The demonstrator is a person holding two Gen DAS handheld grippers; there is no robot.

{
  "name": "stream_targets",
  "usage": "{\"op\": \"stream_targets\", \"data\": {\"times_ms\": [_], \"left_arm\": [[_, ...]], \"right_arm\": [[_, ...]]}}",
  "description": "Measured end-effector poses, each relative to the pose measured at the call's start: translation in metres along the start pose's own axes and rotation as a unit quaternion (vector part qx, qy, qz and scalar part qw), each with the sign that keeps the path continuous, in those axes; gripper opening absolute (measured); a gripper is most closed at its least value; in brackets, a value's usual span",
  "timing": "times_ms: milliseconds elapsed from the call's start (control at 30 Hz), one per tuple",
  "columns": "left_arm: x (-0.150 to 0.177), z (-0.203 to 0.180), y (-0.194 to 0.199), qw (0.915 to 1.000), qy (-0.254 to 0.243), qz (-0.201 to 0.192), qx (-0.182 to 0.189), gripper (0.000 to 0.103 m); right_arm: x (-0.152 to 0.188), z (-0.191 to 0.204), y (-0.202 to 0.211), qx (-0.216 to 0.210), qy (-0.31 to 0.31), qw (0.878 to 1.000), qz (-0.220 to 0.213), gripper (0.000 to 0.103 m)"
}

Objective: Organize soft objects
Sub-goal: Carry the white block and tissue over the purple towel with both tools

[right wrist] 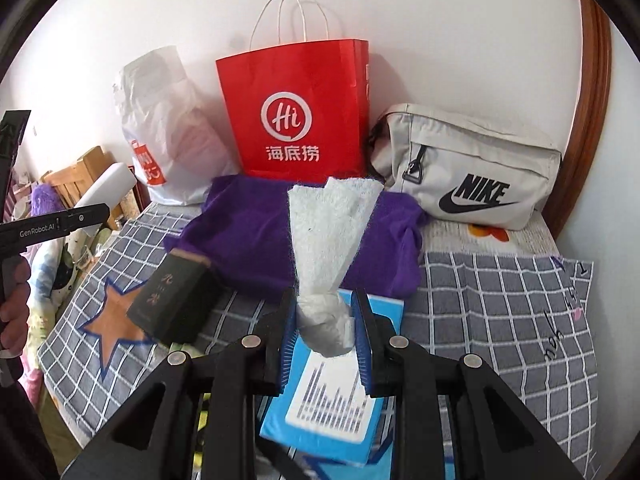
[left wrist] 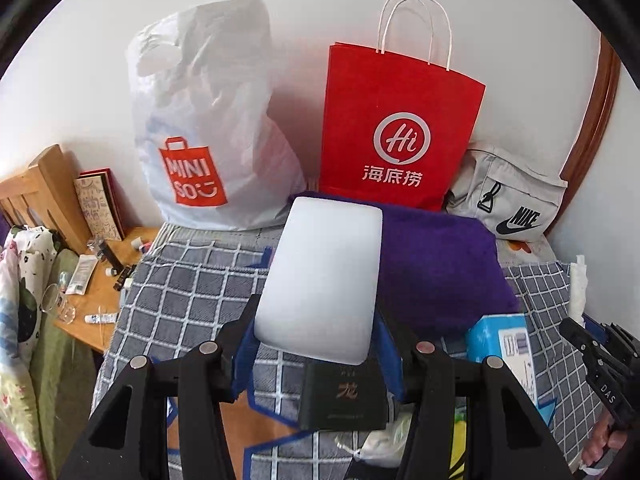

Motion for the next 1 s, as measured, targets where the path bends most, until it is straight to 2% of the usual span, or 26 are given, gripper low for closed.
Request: {"op": "stream_targets", "data": {"times_ms": [400, 800, 1000], "left_arm": [[-0.032, -0.026, -0.077, 0.9986, -0.016, 0.046, 0.021, 0.05], [-0.058, -0.043, -0.152, 0.9954, -0.03, 0.089, 0.021, 0.05], [-0.064, -0.042, -0.182, 0.9934, -0.021, 0.111, 0.022, 0.05]], "right_arm": [[-0.045, -0.017, -0.072, 0.002, -0.008, 1.0, 0.018, 0.027], [-0.063, -0.036, -0.155, -0.003, -0.012, 0.998, 0.065, 0.027], [-0.065, -0.046, -0.189, -0.004, -0.016, 0.996, 0.091, 0.027]]}}
Point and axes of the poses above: each gripper's, at about its wrist camera, not at the fingertips, and y roughly against the way its jaws point, z to its left, x to its underside, the point moved 5 cm from there along -y, roughly the way its jaws point, and after that the axes turned 3 degrees about y, right-handed, at the moved point
